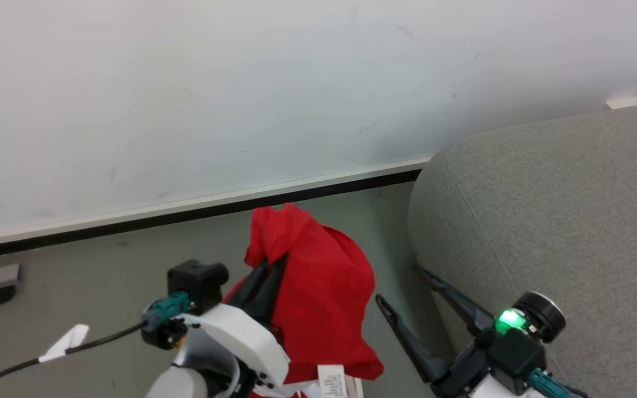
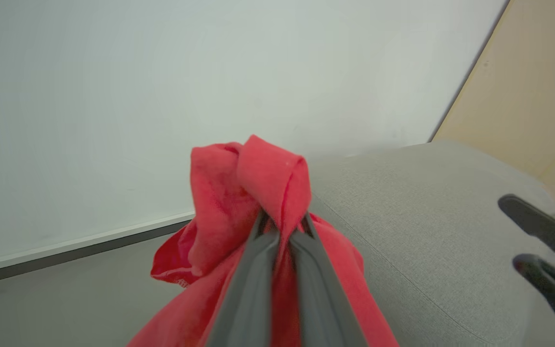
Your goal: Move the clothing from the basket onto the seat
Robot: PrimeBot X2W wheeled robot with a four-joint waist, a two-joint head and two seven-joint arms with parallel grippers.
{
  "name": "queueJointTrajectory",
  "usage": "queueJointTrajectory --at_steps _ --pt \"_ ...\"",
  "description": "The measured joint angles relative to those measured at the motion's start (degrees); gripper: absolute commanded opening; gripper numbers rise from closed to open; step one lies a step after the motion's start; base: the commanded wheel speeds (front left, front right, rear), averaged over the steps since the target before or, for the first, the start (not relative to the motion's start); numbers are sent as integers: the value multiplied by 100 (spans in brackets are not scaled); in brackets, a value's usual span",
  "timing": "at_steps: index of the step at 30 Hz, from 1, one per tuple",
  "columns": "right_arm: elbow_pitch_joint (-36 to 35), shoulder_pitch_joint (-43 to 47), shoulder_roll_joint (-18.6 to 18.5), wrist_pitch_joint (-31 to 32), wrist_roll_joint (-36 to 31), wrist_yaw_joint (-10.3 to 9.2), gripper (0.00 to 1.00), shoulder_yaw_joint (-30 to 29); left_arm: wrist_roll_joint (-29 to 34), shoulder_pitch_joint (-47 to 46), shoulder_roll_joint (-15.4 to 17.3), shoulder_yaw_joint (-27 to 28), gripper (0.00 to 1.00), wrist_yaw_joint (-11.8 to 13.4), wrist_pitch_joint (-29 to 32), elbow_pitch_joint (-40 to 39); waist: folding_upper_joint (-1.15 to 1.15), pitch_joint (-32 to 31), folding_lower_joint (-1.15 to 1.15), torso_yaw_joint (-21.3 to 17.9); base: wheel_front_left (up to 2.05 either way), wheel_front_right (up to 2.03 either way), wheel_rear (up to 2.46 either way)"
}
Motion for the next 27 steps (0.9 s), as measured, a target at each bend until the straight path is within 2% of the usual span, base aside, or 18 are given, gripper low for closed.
queueJointTrajectory --at_steps 4,9,14,18,20,27 --pt "444 -526 -153 1 45 1 100 679 0 10 -59 -240 0 -70 85 -125 0 3 0 70 0 0 0" --pt "1167 -1137 -116 1 57 1 100 1379 -35 14 -135 -533 0 -122 199 -222 0 -3 0 173 0 0 0" --pt "1945 -1434 178 0 21 0 100 1636 -224 43 -198 -828 0 -174 290 -257 0 -31 0 279 0 0 0" --pt "2404 -1463 443 0 255 0 100 1803 -348 81 -232 -991 0 -174 342 -312 0 -60 1 374 0 0 0" --pt "2475 -1473 541 0 399 0 0 1812 -413 80 -240 -1039 0 -147 348 -313 0 -65 1 413 0 0 0" --pt "2345 -1483 577 3 597 0 0 1695 -457 81 -221 -1028 0 -71 350 -293 0 -72 1 459 0 0 0"
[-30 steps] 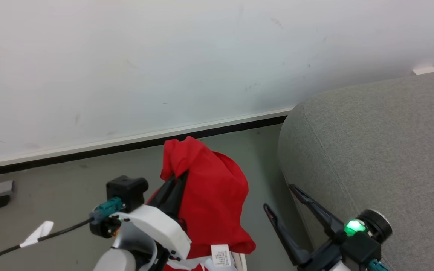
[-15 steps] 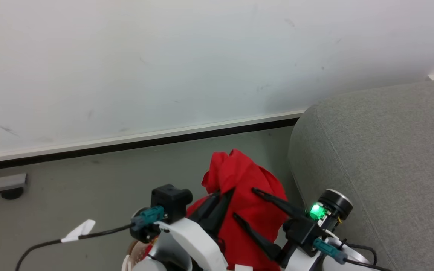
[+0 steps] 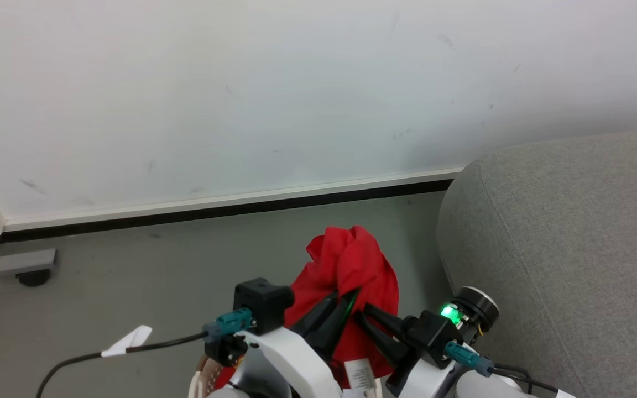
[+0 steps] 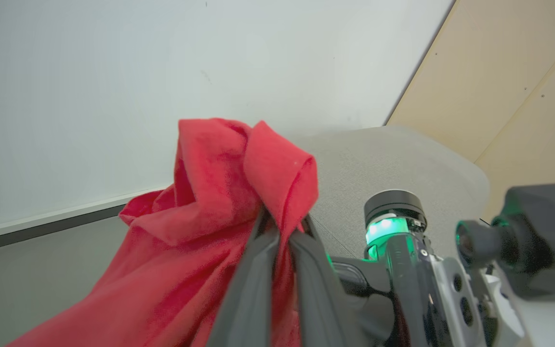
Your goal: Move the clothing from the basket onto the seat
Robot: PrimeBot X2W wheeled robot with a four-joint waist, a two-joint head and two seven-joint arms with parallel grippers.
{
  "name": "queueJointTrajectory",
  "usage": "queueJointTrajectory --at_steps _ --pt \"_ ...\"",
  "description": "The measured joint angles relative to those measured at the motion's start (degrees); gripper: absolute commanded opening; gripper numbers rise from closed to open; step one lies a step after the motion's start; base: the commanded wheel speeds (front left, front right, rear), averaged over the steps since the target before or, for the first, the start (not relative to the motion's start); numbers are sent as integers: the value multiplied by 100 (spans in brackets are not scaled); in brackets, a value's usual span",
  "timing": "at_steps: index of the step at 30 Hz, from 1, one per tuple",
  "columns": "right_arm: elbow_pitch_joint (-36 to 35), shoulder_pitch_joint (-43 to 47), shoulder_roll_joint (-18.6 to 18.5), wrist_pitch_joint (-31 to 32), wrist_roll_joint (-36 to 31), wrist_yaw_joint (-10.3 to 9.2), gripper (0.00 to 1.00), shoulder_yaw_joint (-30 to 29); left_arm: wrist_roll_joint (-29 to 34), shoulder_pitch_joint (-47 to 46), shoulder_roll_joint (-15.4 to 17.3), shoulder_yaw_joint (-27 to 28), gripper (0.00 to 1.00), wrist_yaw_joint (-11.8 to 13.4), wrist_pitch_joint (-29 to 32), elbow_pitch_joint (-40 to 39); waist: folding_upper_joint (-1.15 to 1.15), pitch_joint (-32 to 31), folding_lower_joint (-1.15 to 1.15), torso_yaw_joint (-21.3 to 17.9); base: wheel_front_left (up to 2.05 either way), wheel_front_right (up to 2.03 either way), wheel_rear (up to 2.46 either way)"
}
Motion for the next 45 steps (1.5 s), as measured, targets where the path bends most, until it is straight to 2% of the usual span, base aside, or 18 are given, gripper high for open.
queueJointTrajectory --at_steps 3,5,6,12,19,26,36,45 --pt "-93 40 -37 1 0 1 0 -127 -8 11 35 68 0 69 -59 22 0 -9 0 -6 0 0 0" --pt "-151 77 -63 0 0 0 0 -234 14 14 73 111 73 102 -133 44 0 -16 0 -16 0 0 0" --pt "-171 114 -75 0 0 0 0 -287 20 24 93 136 100 131 -177 64 0 -19 0 -23 0 0 0" --pt "-305 277 -172 1 1 0 0 -548 170 148 267 227 100 143 -601 237 0 -21 0 -75 0 0 0" --pt "-576 335 -312 1 -49 0 0 -972 479 303 544 274 100 141 -1366 711 0 13 0 -167 0 0 0" --pt "-779 439 -398 1 -126 0 0 -1281 535 321 545 248 100 73 -1781 977 0 47 0 -262 0 0 0" --pt "-988 532 -468 1 -188 0 0 -1556 519 289 490 163 100 21 -1880 1148 0 106 0 -609 0 0 0" --pt "-1159 709 -625 1 -191 0 0 -1783 516 289 421 -80 100 -53 -1901 1151 0 171 0 -1300 0 0 0"
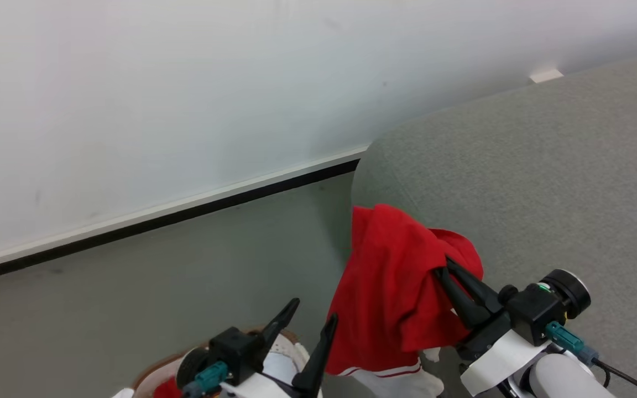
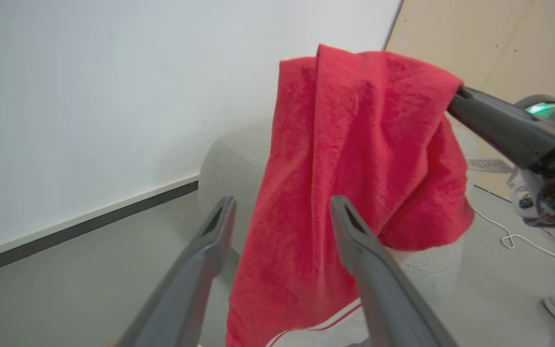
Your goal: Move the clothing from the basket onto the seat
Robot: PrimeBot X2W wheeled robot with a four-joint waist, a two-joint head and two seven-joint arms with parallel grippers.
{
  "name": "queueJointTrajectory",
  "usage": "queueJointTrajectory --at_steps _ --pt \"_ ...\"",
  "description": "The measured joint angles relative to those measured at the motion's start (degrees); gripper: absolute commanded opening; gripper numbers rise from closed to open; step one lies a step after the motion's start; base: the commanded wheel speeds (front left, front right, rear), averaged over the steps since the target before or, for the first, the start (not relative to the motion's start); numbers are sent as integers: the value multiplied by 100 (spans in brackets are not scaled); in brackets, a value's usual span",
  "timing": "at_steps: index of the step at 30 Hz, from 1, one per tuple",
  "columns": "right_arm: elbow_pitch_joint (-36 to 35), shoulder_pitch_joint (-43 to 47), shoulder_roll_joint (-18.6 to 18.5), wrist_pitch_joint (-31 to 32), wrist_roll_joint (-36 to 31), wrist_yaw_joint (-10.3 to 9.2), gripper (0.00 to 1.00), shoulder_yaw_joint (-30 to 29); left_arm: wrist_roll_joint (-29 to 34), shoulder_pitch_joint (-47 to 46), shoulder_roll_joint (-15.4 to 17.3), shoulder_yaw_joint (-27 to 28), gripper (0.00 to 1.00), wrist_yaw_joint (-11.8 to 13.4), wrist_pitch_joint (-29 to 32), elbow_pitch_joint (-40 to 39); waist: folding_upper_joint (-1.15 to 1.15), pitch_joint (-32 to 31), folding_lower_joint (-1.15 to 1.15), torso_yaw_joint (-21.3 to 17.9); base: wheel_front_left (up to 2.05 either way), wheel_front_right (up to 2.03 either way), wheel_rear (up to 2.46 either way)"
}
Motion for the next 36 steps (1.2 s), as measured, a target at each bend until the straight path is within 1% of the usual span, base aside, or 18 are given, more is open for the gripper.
queueJointTrajectory --at_steps 6,9,11,17,21,25,27,31,33,36 --pt "-132 195 -104 0 -1 1 0 -293 0 -30 -107 -244 100 -100 2 -25 0 77 0 -566 0 0 0" --pt "-253 352 -145 -1 -16 0 0 -606 4 -153 -146 -397 100 -159 9 -42 0 172 -1 -790 0 0 0" --pt "-344 465 -149 0 -55 0 0 -828 11 -274 -181 -491 100 -207 30 -51 0 296 0 -856 0 0 0" --pt "-648 639 -3 0 -56 0 0 -1347 57 -525 -171 -703 100 -296 52 -63 0 685 0 -949 0 0 0" --pt "-773 519 103 0 -27 0 0 -1540 138 -682 -43 -728 100 -303 100 -142 0 998 0 -975 0 0 0" --pt "-846 -15 97 -1 89 1 0 -1880 267 -1018 86 -769 100 -313 270 -339 0 1420 0 -964 0 0 0" --pt "-799 -365 101 -1 256 0 0 -2093 333 -1237 164 -787 100 -341 363 -444 0 1676 0 -932 0 0 0" --pt "-325 -1272 -36 -1 308 0 0 -2427 420 -1623 304 -765 100 -359 509 -609 0 2237 1 -852 0 0 0" --pt "-27 -1728 -202 1 325 1 0 -2627 424 -1801 333 -743 100 -363 565 -686 0 2524 1 -798 0 0 0" --pt "365 -2433 -464 0 448 1 0 -3208 435 -2039 386 -644 100 -363 591 -784 0 2930 2 -693 0 0 0"
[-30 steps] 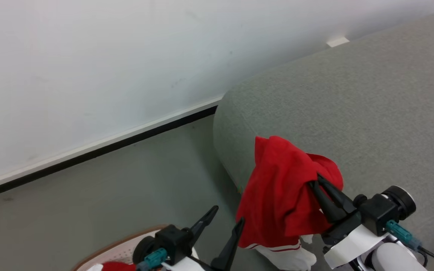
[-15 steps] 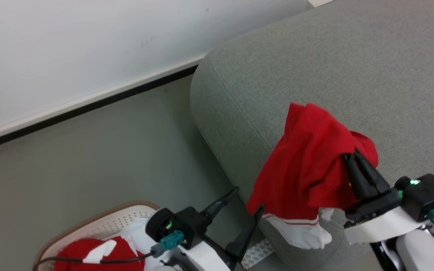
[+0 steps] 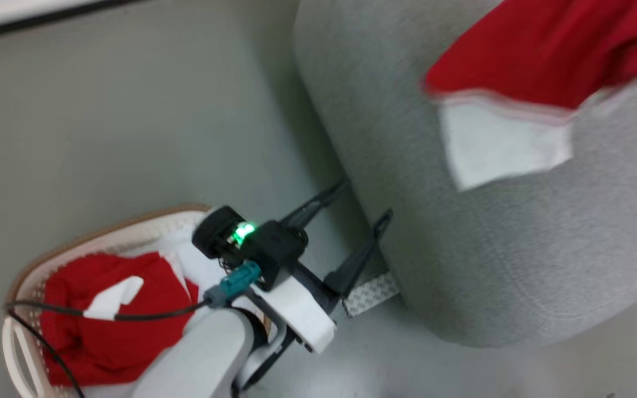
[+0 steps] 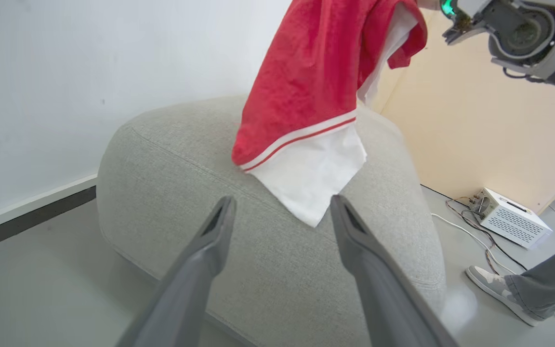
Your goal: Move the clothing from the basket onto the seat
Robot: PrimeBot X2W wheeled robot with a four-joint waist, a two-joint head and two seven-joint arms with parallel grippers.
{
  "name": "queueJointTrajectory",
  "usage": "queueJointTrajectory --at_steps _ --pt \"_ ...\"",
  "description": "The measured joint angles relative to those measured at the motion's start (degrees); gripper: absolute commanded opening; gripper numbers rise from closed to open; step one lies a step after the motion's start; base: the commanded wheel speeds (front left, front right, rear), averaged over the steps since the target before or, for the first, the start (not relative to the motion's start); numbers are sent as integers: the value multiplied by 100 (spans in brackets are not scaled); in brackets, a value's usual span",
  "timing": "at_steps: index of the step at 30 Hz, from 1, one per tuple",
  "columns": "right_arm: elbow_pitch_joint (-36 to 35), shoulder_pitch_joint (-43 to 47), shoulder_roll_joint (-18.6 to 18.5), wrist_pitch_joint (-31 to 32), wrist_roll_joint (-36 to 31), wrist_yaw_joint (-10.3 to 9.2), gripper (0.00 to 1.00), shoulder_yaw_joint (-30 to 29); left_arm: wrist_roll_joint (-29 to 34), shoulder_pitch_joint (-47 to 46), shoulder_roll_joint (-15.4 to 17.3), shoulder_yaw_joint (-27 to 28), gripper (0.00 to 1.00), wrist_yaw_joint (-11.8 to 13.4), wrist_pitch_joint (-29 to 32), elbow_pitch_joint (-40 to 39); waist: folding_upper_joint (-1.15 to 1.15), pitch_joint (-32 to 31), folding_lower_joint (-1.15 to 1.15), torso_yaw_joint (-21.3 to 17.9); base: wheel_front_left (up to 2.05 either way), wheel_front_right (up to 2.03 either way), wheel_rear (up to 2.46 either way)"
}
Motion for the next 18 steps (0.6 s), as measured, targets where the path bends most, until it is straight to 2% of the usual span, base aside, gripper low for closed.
queueJointTrajectory --at_steps 3,6,10,13,14,16,17,18 --pt "423 -629 -391 -1 -134 0 0 -626 22 -147 63 71 100 3 25 -58 0 352 0 132 0 0 0" --pt "693 -1058 -556 -1 -441 -1 0 -1281 22 -217 97 141 100 51 42 -124 0 631 -1 289 0 0 0" --pt "1205 -1184 -457 -3 -869 -1 0 -1916 21 -224 169 214 100 111 40 -178 0 890 -1 494 0 0 0" --pt "1537 -1043 -87 -4 -1122 -1 0 -2213 19 -214 203 222 100 121 32 -185 0 993 -1 617 0 0 0" --pt "1649 -938 65 -3 -1159 0 8 -2252 8 -200 209 229 100 138 -5 -177 0 1002 -1 646 0 0 0" --pt "1835 -649 355 0 -1214 0 90 -2243 -22 -158 219 253 100 169 -23 -157 0 963 -1 667 0 0 0" --pt "1883 -511 470 1 -1215 0 100 -2270 -38 -135 219 263 100 188 -62 -146 0 925 -1 666 0 0 0" --pt "1890 -396 564 0 -1206 0 100 -2324 -62 -103 219 274 100 191 -79 -136 0 881 -1 665 0 0 0"
